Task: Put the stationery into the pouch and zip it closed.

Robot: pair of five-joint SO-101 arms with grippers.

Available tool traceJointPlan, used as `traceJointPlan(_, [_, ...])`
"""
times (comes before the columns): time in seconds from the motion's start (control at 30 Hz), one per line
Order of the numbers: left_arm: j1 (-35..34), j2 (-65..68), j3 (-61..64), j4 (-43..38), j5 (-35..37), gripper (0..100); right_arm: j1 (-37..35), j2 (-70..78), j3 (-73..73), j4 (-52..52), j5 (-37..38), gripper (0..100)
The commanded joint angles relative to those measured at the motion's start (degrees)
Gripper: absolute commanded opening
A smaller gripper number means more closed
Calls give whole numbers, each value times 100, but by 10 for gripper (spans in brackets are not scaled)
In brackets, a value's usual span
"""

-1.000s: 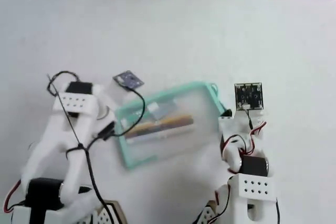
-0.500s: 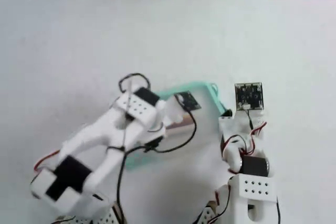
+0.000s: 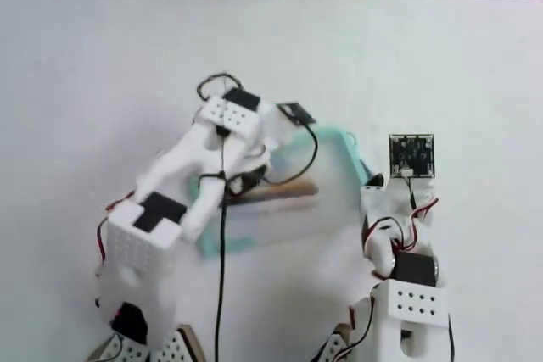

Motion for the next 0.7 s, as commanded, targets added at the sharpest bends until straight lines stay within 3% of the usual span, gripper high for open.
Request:
traceJointPlan(0.0, [-514,804,-1116,-18,-97,72,66,-22,-35,-101,53,178])
traceJointPlan(0.43, [-637,2721,-5468,1415,-18,87,66,-22,-26,-101,53,178])
traceJointPlan(0.67, [-1103,2211,-7279,1530,1064,87,66,-48,-18,-110,53,179])
